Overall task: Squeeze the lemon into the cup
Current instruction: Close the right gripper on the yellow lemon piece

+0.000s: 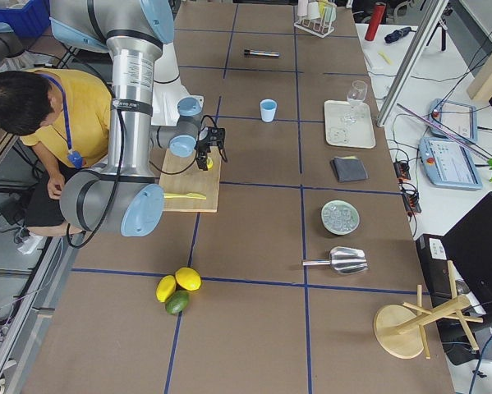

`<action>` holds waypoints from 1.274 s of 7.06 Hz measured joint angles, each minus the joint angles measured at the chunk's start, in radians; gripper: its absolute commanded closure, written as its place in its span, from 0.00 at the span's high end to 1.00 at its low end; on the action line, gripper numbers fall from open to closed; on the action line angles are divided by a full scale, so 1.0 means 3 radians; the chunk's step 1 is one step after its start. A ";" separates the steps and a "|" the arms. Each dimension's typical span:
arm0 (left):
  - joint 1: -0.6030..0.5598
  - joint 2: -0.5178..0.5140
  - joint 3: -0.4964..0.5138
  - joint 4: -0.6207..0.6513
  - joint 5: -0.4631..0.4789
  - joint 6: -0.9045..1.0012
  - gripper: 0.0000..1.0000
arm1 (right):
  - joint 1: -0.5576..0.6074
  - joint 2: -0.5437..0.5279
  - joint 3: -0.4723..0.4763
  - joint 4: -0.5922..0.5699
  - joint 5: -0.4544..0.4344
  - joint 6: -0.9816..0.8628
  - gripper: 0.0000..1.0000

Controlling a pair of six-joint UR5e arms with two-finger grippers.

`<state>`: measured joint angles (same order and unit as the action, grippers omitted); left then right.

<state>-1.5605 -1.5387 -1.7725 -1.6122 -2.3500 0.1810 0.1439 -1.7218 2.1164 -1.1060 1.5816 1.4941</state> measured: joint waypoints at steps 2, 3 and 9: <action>-0.0001 0.0000 0.0003 0.0000 0.0000 0.0000 1.00 | 0.0008 -0.0015 -0.0006 0.0000 -0.0021 -0.0003 0.88; 0.0000 0.0002 0.0003 0.0000 0.0000 0.0000 1.00 | 0.0009 -0.0020 -0.0004 0.0000 -0.0027 -0.0004 0.81; -0.0003 0.0015 0.0011 0.0000 0.0000 0.0000 1.00 | 0.0017 -0.0031 0.0052 0.0000 -0.0024 0.0000 0.21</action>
<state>-1.5616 -1.5341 -1.7692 -1.6122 -2.3501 0.1810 0.1491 -1.7311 2.1321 -1.1060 1.5744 1.4941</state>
